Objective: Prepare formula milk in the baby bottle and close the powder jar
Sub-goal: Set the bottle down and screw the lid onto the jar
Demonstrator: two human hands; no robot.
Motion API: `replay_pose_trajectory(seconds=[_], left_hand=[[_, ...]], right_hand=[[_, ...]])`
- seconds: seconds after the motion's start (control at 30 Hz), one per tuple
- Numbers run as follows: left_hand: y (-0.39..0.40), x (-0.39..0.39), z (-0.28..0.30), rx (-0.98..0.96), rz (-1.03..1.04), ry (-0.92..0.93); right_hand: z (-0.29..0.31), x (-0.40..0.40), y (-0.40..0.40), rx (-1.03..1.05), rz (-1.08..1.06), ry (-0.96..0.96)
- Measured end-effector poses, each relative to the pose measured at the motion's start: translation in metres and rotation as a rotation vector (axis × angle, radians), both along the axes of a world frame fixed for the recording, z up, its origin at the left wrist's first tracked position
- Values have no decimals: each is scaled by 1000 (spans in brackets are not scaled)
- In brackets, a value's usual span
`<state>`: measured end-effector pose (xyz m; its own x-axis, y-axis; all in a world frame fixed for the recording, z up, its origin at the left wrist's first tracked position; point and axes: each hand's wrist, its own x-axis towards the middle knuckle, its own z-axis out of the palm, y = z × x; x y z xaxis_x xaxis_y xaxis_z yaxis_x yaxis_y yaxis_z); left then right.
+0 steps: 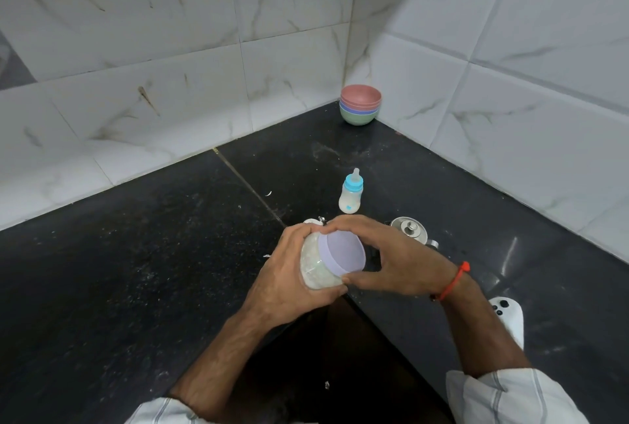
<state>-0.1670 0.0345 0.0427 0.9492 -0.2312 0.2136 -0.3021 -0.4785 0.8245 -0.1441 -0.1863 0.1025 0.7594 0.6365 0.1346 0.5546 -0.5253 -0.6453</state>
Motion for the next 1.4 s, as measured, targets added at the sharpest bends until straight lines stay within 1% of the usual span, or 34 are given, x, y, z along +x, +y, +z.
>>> replay_pose_trajectory(seconds=[0.2,0.3,0.4,0.57,0.77,0.83,0.9,0.97,1.03,1.1,1.17,1.2,1.27,1.3,1.33,1.4], left_hand=[[3,5,1,-11,-60,15],[8,6,-2,-15,-77,24],[8,5,-3,-20,-72,27],[4,3,-2,-46,-61,12],[6,4,-2,-21,-52,11],[6,4,-3,-8,-51,17],[6,3,-3,4,-49,17],[6,3,-3,5,-43,8],[7,4,-1,6,-40,-10],[6,5,2,17,-47,-26],[5,5,3,11,-43,-30],[6,5,3,5,-31,-31],[8,7,1,6,-15,-32],[8,7,0,11,-12,-35],[9,7,0,14,-8,-39],[8,7,-1,18,5,-40]], right_hand=[[14,-1,-6,21,95,-12],[22,1,-13,73,101,63],[26,4,-15,2,111,115],[18,8,-9,-59,154,75],[9,13,-5,-134,131,24],[8,15,-4,-165,104,39],[10,16,-4,-178,74,95],[12,13,2,-150,-1,134],[9,7,11,-181,-202,46],[7,5,16,-320,-430,-55],[4,8,13,-413,-563,-143],[3,10,10,-398,-587,-185],[4,11,2,-259,-545,-246],[3,12,-2,-159,-474,-242],[2,12,-5,-79,-365,-196],[0,14,-6,-65,-74,-40]])
